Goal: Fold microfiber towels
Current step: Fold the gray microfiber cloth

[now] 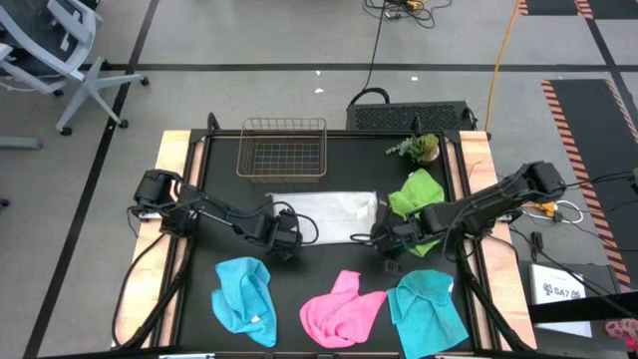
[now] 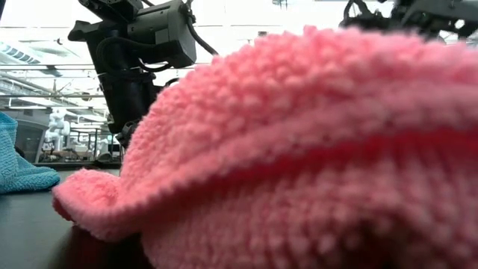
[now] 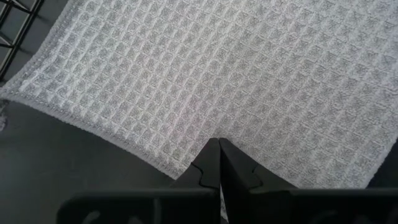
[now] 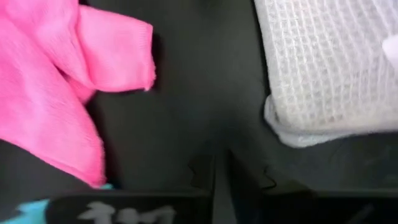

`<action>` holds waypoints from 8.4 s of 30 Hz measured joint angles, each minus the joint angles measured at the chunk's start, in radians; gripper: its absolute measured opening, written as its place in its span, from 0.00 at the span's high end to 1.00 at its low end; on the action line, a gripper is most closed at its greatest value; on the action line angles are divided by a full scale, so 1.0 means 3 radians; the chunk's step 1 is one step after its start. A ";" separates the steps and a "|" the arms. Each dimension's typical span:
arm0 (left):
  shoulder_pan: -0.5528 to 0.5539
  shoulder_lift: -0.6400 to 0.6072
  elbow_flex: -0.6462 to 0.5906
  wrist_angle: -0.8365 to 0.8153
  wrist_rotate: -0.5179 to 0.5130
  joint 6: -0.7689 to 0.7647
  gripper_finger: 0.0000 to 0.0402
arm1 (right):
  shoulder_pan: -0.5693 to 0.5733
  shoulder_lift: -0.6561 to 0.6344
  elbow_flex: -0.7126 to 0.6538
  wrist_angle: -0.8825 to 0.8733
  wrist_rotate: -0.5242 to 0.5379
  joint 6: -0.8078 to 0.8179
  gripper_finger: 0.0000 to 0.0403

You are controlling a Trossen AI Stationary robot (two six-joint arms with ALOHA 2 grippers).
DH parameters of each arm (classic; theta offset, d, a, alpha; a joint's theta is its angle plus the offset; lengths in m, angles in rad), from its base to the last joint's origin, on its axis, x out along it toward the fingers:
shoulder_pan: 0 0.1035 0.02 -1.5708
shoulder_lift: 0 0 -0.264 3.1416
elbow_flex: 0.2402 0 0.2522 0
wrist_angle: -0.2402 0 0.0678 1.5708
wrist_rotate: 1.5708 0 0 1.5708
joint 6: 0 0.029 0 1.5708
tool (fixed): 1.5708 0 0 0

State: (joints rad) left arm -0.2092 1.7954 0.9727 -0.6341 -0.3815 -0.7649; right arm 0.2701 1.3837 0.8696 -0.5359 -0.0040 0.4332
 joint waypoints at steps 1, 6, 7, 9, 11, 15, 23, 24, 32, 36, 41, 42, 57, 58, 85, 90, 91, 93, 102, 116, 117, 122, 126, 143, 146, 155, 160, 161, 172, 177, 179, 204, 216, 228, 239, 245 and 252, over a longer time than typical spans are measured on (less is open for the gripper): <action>0.0000 0.0001 0.0000 0.0001 -0.0006 0.0002 1.00 | -0.0017 0.0031 0.0000 0.0035 0.0002 -0.0139 0.90; 0.0000 0.0001 -0.0002 0.0005 -0.0027 0.0009 0.99 | -0.0083 0.0278 0.0000 0.0051 0.0035 -0.0886 0.82; 0.0000 0.0003 0.0000 0.0005 -0.0027 0.0007 1.00 | -0.0091 0.0328 0.0000 0.0034 0.0083 -0.1029 0.82; 0.0000 0.0003 -0.0002 0.0005 -0.0030 0.0006 0.99 | -0.0091 0.0410 0.0000 -0.0011 0.0157 -0.1284 0.81; 0.0000 0.0003 -0.0002 0.0005 -0.0032 -0.0006 0.99 | -0.0091 0.0456 0.0000 -0.0046 0.0293 -0.1524 0.81; 0.0000 0.0003 -0.0002 0.0006 -0.0034 -0.0013 1.00 | -0.0091 0.0456 0.0008 -0.0047 0.0547 -0.1922 0.81; 0.0000 0.0003 -0.0002 0.0007 -0.0036 -0.0012 0.99 | -0.0060 0.0456 0.0076 -0.0040 0.0531 -0.2353 0.81; 0.0000 0.0003 -0.0002 0.0006 -0.0035 -0.0012 0.99 | -0.0061 0.0456 0.0084 -0.0036 0.0533 -0.2408 0.81; 0.0000 0.0003 -0.0002 0.0007 -0.0035 -0.0010 0.99 | -0.0068 0.0456 0.0085 0.0059 0.0528 -0.2739 0.81; 0.0000 0.0003 -0.0002 0.0007 -0.0035 -0.0009 0.99 | -0.0069 0.0456 0.0021 0.0053 0.0405 -0.2740 0.81; 0.0000 0.0003 -0.0002 0.0007 -0.0030 -0.0011 0.99 | -0.0072 0.0456 -0.0078 0.0082 0.0360 -0.2845 0.81; 0.0000 0.0003 -0.0002 0.0007 -0.0030 -0.0015 0.99 | -0.0074 0.0456 -0.0090 0.0114 0.0365 -0.2888 0.81; 0.0001 0.0003 -0.0002 0.0007 0.0015 -0.0100 0.99 | -0.0123 0.0457 -0.0114 0.0355 0.0370 -0.3096 0.81; 0.0001 0.0003 -0.0002 0.0007 0.0017 -0.0100 0.99 | -0.0151 0.0457 -0.0138 0.0362 0.0370 -0.3111 0.81; 0.0001 0.0004 -0.0001 -0.0069 0.0047 -0.0230 0.99 | -0.0148 0.0300 -0.0137 -0.0257 0.0366 -0.2654 1.00; 0.0001 0.0004 0.0002 -0.0119 0.0060 -0.0256 0.99 | -0.0146 0.0204 -0.0120 -0.0844 0.0826 -0.2838 1.00; 0.0000 0.0005 0.0005 -0.0106 0.0067 -0.0258 0.99 | -0.0144 0.0184 -0.0121 -0.0909 0.0931 -0.2898 1.00; 0.0001 0.0006 0.0006 -0.0107 0.0073 -0.0260 1.00 | -0.0144 0.0114 -0.0125 -0.0945 0.1133 -0.3002 1.00; 0.0000 0.0004 -0.0002 -0.0184 0.0066 -0.0278 0.99 | -0.0068 -0.0055 0.0293 -0.0952 0.1124 -0.2643 1.00; 0.0000 0.0004 -0.0003 -0.0178 0.0057 -0.0258 1.00 | -0.0021 -0.0220 0.0564 -0.0544 0.0520 -0.2117 1.00; 0.0000 0.0004 -0.0003 -0.0178 0.0058 -0.0255 1.00 | -0.0021 -0.0221 0.0537 -0.0546 0.0519 -0.2117 1.00; 0.0000 0.0004 -0.0003 -0.0176 0.0057 -0.0253 1.00 | -0.0021 -0.0220 0.0398 -0.0507 0.0431 -0.1997 0.91; 0.0000 0.0004 -0.0003 -0.0174 0.0056 -0.0253 1.00 | -0.0017 -0.0216 0.0289 -0.0354 0.0439 -0.1906 0.81; -0.0009 0.0003 -0.0003 -0.0171 0.0071 -0.0264 1.00 | 0.0010 -0.0237 0.0182 0.0206 0.0432 -0.0942 0.71; -0.0009 0.0003 -0.0003 -0.0171 0.0073 -0.0265 0.99 | 0.0028 -0.0237 -0.0022 0.0523 0.0318 -0.0740 0.74; -0.0009 0.0003 -0.0003 -0.0171 0.0105 -0.0266 0.99 | 0.0043 -0.0235 -0.0733 0.1612 -0.0023 -0.0003 0.97; -0.0009 0.0003 -0.0003 -0.0171 0.0108 -0.0266 0.99 | 0.0043 -0.0235 -0.1087 0.2299 0.0002 0.0279 0.99; -0.0009 0.0003 -0.0003 -0.0171 0.0109 -0.0266 0.99 | 0.0043 -0.0229 -0.1139 0.2358 0.0003 0.0328 0.99; -0.0008 0.0003 -0.0003 -0.0169 0.0123 -0.0319 0.99 | 0.0043 0.0264 -0.1246 0.2646 0.0008 0.0430 1.00; -0.0008 0.0003 -0.0003 -0.0169 0.0127 -0.0375 0.99 | 0.0035 0.0500 -0.1239 0.2682 0.0010 0.0299 1.00; -0.0008 0.0003 -0.0003 -0.0162 0.0132 -0.0422 0.99 | 0.0005 0.0501 -0.1235 0.2586 0.0020 0.0174 1.00; -0.0264 0.0003 -0.0002 -0.0003 0.0171 -0.0668 0.99 | -0.0389 -0.0661 -0.1245 0.2007 -0.0354 0.0111 0.99; -0.0258 0.0003 -0.0002 -0.0005 0.0131 -0.0302 0.99 | -0.0217 -0.0419 -0.1242 0.1659 -0.0274 -0.0100 0.76; -0.0254 0.0015 0.0098 -0.0080 0.0133 -0.0256 0.97 | -0.0217 -0.0335 -0.1241 0.1444 0.0024 -0.0498 0.66; -0.0110 0.0019 0.0854 -0.0456 -0.0323 0.0406 0.97 | -0.0145 -0.0377 -0.0912 0.0836 0.0031 -0.0473 0.66; 0.0021 0.0014 0.0886 -0.0461 -0.0374 0.0601 0.98 | -0.0107 -0.0310 -0.0881 0.0810 0.0288 -0.0788 0.66; 0.0086 0.0013 0.0888 -0.0489 -0.0377 0.0602 0.96 | -0.0066 -0.0058 -0.0882 0.0822 0.0273 -0.0839 0.66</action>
State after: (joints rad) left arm -0.1833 1.7992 1.2392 -0.7809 -0.4946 -0.5842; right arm 0.2502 1.3664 0.6048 -0.2893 0.0780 0.1815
